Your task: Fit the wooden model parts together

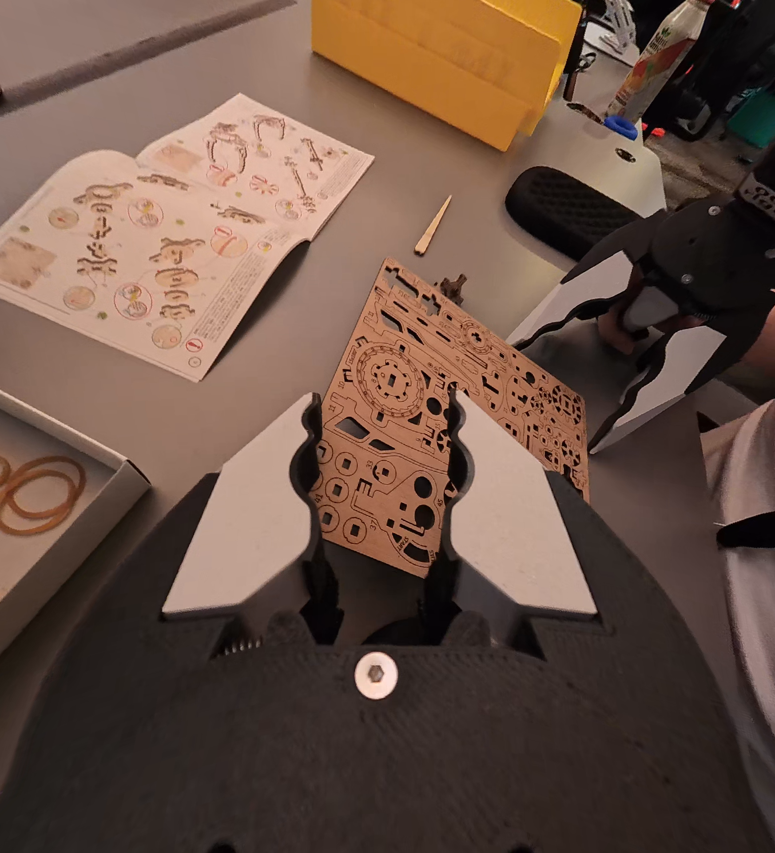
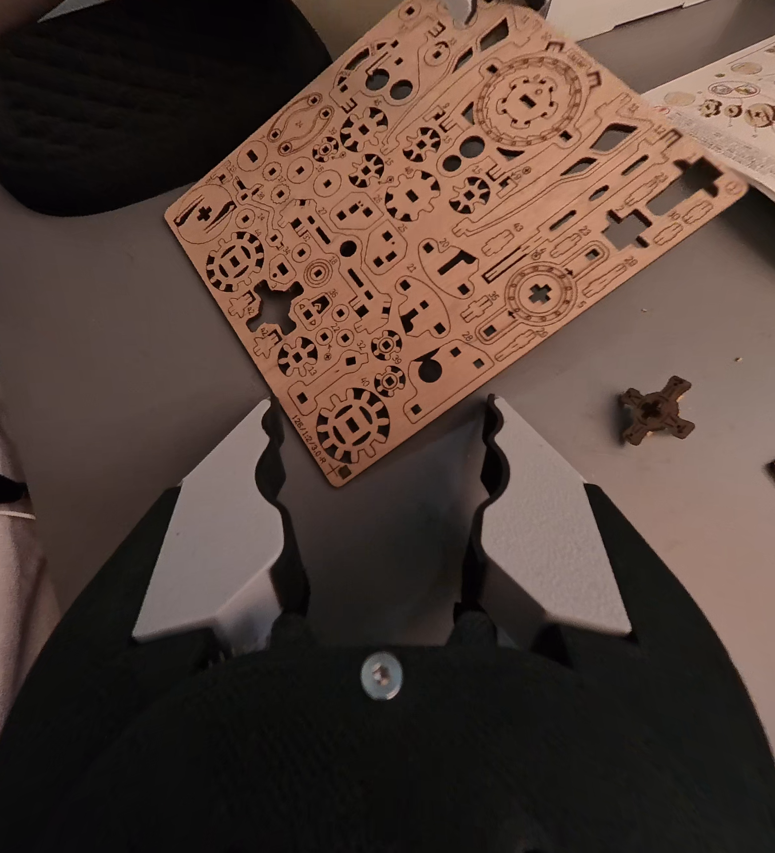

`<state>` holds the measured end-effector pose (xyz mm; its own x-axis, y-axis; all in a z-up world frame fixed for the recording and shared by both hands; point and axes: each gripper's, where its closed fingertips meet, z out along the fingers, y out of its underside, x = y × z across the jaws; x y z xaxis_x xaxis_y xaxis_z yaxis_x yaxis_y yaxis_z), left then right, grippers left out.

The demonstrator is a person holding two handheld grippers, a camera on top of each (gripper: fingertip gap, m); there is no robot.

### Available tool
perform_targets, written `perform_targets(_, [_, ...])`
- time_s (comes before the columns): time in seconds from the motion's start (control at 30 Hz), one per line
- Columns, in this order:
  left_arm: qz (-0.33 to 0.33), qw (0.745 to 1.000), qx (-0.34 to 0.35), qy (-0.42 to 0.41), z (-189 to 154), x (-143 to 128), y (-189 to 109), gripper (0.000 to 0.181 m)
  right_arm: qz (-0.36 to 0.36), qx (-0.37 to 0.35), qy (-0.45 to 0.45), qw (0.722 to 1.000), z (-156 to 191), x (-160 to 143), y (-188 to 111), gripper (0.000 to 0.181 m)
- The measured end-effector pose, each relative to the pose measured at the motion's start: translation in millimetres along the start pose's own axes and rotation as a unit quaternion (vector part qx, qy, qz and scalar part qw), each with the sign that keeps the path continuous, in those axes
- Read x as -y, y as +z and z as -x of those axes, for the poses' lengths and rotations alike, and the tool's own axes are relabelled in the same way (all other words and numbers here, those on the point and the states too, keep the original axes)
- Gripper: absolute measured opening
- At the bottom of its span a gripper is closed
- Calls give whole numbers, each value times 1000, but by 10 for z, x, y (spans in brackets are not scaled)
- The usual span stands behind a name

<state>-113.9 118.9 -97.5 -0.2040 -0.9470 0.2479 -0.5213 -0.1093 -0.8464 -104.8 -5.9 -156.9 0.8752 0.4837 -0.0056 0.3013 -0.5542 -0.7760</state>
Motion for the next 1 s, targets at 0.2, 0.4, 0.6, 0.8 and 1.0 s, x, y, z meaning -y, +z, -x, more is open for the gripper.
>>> perform_targets(0.2, [-19,999,3,29,-87,103,-36,53,-1,6,1,1000,16,6,4,87])
perform_targets(0.4, [-35,998,-23,46,-216,161,-64,9,-3,13,-2,1000,28,17,9,84])
perform_targets(0.6, [-35,998,-35,27,-248,152,-9,30,-5,8,6,1000,-2,38,21,70])
perform_targets(0.8, [-30,999,-21,-28,-9,105,-115,36,-5,7,0,1000,9,23,-7,69])
perform_targets(1.0, [38,998,30,-40,237,-143,-152,51,-4,6,-2,1000,20,-16,-31,69])
